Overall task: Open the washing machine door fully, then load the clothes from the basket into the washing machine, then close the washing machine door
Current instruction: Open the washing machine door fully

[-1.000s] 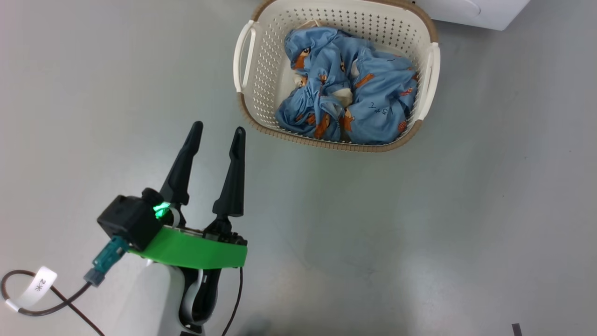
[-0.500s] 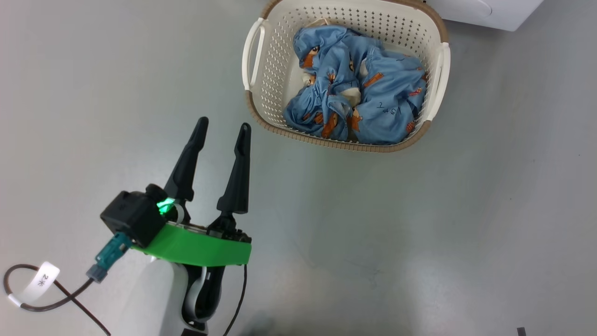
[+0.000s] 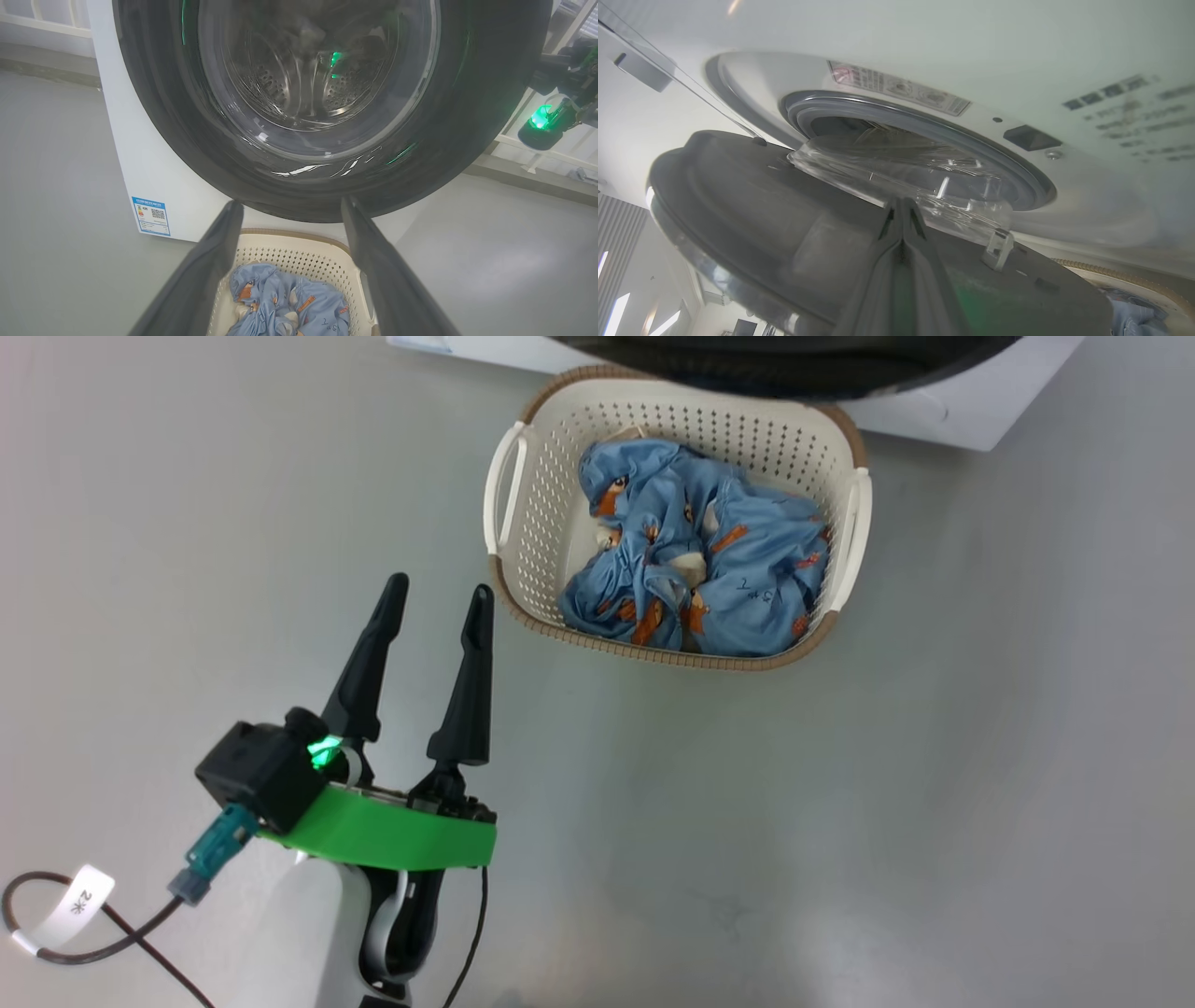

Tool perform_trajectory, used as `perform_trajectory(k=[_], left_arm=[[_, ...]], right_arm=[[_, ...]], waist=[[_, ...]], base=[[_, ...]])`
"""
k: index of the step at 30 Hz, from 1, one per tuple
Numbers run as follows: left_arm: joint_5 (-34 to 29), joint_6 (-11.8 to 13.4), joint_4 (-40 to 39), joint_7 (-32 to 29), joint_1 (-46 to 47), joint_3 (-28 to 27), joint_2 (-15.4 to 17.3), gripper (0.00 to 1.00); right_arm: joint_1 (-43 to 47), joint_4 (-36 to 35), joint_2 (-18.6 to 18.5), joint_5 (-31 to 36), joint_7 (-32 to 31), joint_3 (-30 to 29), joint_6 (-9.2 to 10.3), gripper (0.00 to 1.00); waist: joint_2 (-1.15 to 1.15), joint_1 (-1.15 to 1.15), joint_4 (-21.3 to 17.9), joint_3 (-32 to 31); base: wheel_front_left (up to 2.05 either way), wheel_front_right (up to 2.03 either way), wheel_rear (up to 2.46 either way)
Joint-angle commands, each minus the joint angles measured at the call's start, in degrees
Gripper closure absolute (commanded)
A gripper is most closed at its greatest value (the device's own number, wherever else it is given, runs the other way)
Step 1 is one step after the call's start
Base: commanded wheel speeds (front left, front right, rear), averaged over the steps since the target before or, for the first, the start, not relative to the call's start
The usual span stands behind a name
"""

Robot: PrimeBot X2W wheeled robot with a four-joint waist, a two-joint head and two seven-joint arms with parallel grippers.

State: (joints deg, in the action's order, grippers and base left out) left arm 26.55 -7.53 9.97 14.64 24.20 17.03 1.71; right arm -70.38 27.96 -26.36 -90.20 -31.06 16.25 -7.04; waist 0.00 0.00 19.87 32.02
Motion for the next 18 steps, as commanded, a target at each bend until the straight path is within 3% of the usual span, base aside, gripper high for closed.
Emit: perform_trajectory(k=[1,18], left_arm=[[-0.45,0.04,-0.87,0.36,-1.62,-2.09,1.17,0.00],[-4.01,0.04,0.65,0.36,-6.50,-4.92,1.17,0.00]], right_arm=[[1.75,-1.88,2.03,-0.81,-0.90,0.59,-0.45,1.00],[11.54,-3.40,4.96,-2.45,-5.80,2.12,-0.45,1.00]], waist=[[0.00,0.00,-0.42,-1.18],[0.00,0.00,-1.56,-8.14]], base=[[0.00,0.00,0.00],[0.00,0.00,0.00]])
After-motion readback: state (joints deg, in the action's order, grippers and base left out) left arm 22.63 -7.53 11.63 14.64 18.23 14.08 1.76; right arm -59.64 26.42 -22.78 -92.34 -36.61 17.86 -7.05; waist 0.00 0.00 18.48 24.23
